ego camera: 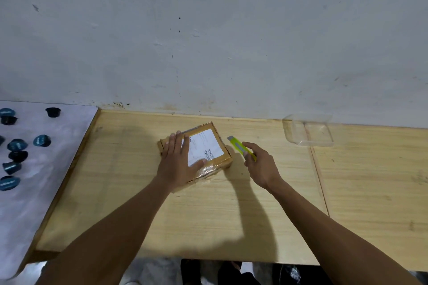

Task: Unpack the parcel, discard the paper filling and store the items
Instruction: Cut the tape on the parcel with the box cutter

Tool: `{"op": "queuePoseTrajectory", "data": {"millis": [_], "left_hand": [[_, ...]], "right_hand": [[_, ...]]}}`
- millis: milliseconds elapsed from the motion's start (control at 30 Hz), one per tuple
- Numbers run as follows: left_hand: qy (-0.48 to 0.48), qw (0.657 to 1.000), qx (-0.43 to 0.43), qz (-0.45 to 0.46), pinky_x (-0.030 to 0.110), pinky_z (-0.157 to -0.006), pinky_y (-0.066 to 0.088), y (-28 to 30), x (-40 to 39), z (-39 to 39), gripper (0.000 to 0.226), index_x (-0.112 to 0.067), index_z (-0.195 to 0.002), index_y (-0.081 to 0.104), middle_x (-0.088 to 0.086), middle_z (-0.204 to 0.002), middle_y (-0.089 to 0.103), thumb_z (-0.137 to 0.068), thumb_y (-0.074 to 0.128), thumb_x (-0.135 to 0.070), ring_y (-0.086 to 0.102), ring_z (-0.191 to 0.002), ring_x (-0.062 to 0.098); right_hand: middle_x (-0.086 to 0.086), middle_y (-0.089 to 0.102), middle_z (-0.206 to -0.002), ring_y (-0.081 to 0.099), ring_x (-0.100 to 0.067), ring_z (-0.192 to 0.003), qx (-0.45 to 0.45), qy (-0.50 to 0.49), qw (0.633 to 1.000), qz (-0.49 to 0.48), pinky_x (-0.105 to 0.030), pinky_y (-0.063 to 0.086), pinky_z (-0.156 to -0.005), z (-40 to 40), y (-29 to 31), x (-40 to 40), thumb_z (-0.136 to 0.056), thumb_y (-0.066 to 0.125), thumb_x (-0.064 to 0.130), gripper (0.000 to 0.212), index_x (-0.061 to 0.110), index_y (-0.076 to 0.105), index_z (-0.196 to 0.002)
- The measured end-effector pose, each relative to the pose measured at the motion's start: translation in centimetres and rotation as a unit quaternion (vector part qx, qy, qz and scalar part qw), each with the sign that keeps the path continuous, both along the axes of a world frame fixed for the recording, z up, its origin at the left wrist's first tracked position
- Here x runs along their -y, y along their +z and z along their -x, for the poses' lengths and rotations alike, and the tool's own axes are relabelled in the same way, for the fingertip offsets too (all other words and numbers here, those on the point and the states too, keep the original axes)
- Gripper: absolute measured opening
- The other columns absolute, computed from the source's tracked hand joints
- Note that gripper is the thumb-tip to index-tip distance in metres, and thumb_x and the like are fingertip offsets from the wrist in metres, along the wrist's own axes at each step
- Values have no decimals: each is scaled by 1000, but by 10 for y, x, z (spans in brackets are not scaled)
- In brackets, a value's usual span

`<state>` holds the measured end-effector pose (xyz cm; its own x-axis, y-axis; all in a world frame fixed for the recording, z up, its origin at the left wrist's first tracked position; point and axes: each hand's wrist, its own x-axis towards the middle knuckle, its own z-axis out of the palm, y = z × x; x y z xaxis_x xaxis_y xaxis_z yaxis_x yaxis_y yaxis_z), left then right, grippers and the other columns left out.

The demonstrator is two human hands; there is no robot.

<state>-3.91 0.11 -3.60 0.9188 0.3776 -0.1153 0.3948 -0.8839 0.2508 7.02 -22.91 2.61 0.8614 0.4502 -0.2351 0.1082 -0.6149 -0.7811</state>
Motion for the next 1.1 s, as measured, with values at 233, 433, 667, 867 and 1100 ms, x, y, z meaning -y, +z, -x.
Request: {"op": "queuePoseTrajectory", "data": {"millis": [233, 433, 667, 867, 1100], "left_hand": [[-87, 996, -2, -18, 38, -118, -7, 1, -19, -5, 116, -11, -155, 6, 12, -163, -2, -71, 10, -91, -8, -151, 26], [-69, 997, 29, -16, 39, -120, -2, -4, -15, -5, 101, -13, -155, 12, 10, -164, 3, -80, 28, -79, -4, -151, 25], [23, 999, 19, -24, 50, -120, 4, -2, 11, -9, 90, -14, -155, 11, 12, -163, 1, -87, 21, -72, -3, -151, 27], [36, 999, 18, -34, 48, -120, 2, -7, 16, -11, 92, -13, -155, 10, 12, -163, 1, -84, 10, -72, -4, -151, 27], [19, 998, 15, -55, 48, -120, 6, -5, 15, -9, 92, -10, -154, 14, 14, -163, 8, -86, 8, -71, 1, -151, 29]], "right_hand": [[0, 61, -85, 59, -23, -77, 2, 30, 999, 23, -31, 45, -69, -8, -7, -12, -100, 46, 19, 36, 21, 53, -136], [2, 59, -90, 56, -20, -82, -5, 33, 999, 16, -27, 41, -73, -8, -9, -10, -100, 45, 17, 36, 19, 53, -136], [-2, 63, -87, 59, -22, -81, -6, 41, 998, 50, -29, 44, -72, -6, -7, -9, -99, 45, 17, 37, 19, 54, -135], [-2, 62, -86, 55, -19, -64, -24, 36, 996, 80, -26, 41, -57, -14, 6, -13, -98, 46, 17, 36, 21, 58, -131], [2, 60, -87, 53, -12, -58, -33, 80, 989, 123, -19, 37, -51, 0, 14, -5, -96, 45, 18, 36, 24, 62, -128]]}}
